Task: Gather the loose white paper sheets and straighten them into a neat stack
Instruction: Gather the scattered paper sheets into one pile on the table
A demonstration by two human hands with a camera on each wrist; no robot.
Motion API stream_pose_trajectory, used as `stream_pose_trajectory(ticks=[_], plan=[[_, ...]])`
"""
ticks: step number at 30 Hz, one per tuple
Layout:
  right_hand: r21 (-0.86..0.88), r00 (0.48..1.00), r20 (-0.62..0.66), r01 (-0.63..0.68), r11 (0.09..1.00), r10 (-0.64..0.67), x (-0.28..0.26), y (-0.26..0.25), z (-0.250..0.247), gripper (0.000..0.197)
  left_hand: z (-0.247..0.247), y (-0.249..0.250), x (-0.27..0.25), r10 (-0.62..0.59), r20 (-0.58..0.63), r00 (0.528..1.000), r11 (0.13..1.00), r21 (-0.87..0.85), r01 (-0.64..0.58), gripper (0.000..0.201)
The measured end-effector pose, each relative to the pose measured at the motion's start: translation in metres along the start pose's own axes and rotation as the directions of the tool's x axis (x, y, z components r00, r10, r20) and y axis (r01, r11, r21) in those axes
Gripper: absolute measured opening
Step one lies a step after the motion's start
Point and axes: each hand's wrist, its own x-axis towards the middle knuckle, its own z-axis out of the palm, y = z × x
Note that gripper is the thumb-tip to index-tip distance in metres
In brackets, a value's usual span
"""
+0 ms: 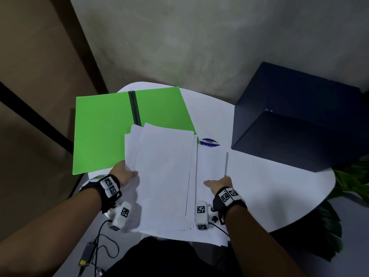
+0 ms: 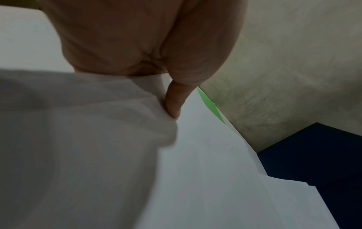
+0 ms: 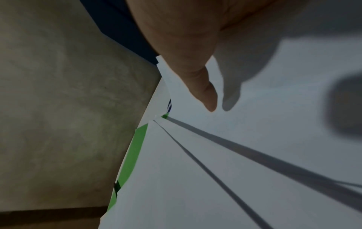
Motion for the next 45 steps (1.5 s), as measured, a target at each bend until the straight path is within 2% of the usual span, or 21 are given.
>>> stream_pose_trajectory(ticks=[3, 5, 9, 11, 14, 17, 22, 25, 29, 32, 35, 36, 39, 42, 45], plan=[[-0.180, 0.998, -0.060, -0.008, 0.984, -0.003, -0.006, -0.002, -0.001, 0.086, 0.000, 0.001, -0.001, -0.003, 0.002, 1.000, 1.000, 0.007, 0.003, 0.073], [-0.203, 0.998, -0.063, 0.015, 0.979, -0.028, -0.008, -0.005, 0.001, 0.084, 0.000, 0.002, -0.002, -0.005, 0.000, 1.000, 1.000, 0.015, 0.005, 0.074], [-0.004, 0.997, -0.063, 0.040, 0.999, -0.040, -0.006, -0.011, 0.000, 0.087, -0.001, 0.002, -0.001, 0.002, -0.004, 1.000, 1.000, 0.012, -0.002, 0.071], [0.059, 0.999, -0.047, -0.007, 0.998, 0.009, -0.006, -0.011, -0.006, 0.086, -0.001, 0.001, -0.002, -0.002, 0.006, 1.000, 1.000, 0.012, 0.002, 0.072], [0.060, 0.998, 0.036, -0.053, 0.997, 0.051, -0.009, -0.012, -0.007, 0.073, -0.001, 0.000, -0.002, -0.002, 0.007, 1.000, 1.000, 0.012, 0.002, 0.073], [0.037, 0.994, 0.095, -0.052, 0.998, 0.048, -0.013, -0.010, -0.002, 0.073, -0.001, 0.001, -0.002, 0.000, 0.010, 1.000, 1.000, 0.004, 0.000, 0.073], [0.060, 0.997, 0.072, 0.003, 0.998, -0.007, -0.018, -0.018, 0.004, 0.064, -0.001, -0.002, -0.002, -0.009, 0.020, 1.000, 1.000, -0.008, 0.009, 0.072], [0.062, 0.998, 0.057, -0.006, 0.998, 0.003, -0.019, -0.019, -0.004, 0.068, -0.003, -0.002, -0.001, -0.011, 0.006, 1.000, 1.000, 0.008, 0.011, 0.073], [-0.012, 0.997, 0.075, 0.026, 1.000, -0.025, -0.019, -0.011, -0.003, 0.051, -0.005, -0.001, 0.000, 0.000, 0.001, 1.000, 1.000, 0.025, 0.000, 0.072], [0.022, 0.996, 0.083, 0.037, 0.999, -0.039, -0.023, -0.011, 0.006, 0.054, -0.005, -0.001, -0.001, -0.005, 0.009, 1.000, 1.000, 0.024, 0.005, 0.072], [0.053, 0.999, 0.032, 0.023, 0.998, -0.024, -0.023, -0.016, 0.011, 0.060, -0.006, -0.001, 0.000, -0.007, 0.021, 1.000, 1.000, 0.019, 0.007, 0.071], [0.013, 0.998, 0.036, 0.046, 0.999, -0.046, -0.022, -0.016, 0.014, 0.058, -0.006, -0.001, 0.000, -0.009, 0.020, 1.000, 1.000, 0.023, 0.008, 0.072], [0.084, 0.996, 0.052, 0.073, 0.994, -0.077, -0.020, -0.017, 0.024, 0.046, -0.005, -0.001, 0.000, -0.003, 0.014, 1.000, 1.000, 0.026, 0.003, 0.074], [0.133, 0.994, 0.063, 0.081, 0.988, -0.090, -0.022, -0.021, 0.025, 0.053, -0.006, 0.000, 0.000, 0.007, 0.012, 1.000, 1.000, 0.022, -0.007, 0.073], [0.091, 0.985, 0.141, 0.090, 0.992, -0.102, -0.017, -0.022, 0.022, 0.043, -0.006, -0.001, -0.001, 0.014, 0.017, 1.000, 1.000, 0.007, -0.014, 0.072]])
